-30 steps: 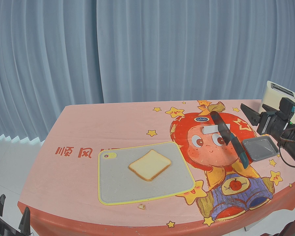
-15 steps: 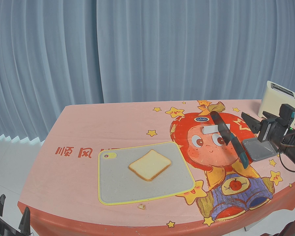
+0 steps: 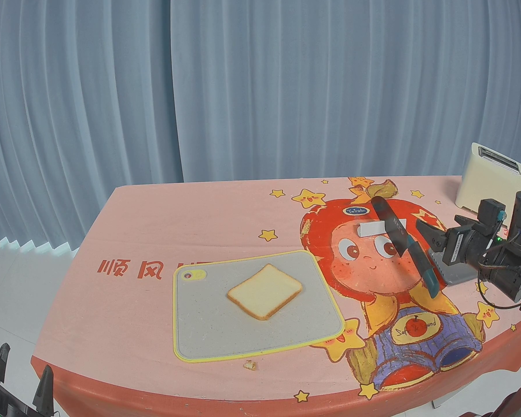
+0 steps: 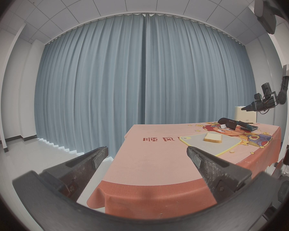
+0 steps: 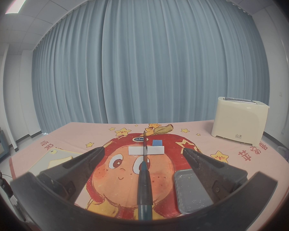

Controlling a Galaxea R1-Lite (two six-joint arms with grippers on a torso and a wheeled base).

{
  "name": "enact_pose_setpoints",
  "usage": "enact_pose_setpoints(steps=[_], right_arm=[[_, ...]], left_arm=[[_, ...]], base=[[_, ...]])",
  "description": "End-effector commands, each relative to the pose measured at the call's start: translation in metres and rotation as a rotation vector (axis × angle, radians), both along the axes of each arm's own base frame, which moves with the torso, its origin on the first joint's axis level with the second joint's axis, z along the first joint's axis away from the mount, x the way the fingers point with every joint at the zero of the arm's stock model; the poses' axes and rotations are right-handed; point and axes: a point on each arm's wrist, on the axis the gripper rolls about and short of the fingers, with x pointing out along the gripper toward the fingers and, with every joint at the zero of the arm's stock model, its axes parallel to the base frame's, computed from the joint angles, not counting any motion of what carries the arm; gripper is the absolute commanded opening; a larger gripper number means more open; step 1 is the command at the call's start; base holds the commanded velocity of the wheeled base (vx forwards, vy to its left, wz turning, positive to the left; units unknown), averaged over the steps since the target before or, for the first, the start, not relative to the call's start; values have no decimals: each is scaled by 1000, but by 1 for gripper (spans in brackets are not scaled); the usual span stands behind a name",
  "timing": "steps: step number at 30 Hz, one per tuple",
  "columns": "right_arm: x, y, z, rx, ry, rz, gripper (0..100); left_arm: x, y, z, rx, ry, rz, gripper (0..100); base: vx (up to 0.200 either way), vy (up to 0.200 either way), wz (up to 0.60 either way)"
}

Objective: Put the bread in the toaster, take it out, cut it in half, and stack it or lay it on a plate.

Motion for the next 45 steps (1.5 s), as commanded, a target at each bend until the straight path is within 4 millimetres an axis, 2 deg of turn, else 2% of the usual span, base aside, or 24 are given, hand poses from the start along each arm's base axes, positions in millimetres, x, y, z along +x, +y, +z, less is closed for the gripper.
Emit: enact_pose_setpoints(steps=[1,20,45], right_arm=[[8,2,-11,-13,41,-3,100],[15,6,-22,-25,83,3,100],[24,7,-23,-27,82,-2,100]], left_arm=[[1,0,-5,0,18,0,100],[1,0,-5,0,18,0,100],[1,0,-5,0,18,0,100]], base=[[0,0,0],[0,0,0],[0,0,0]])
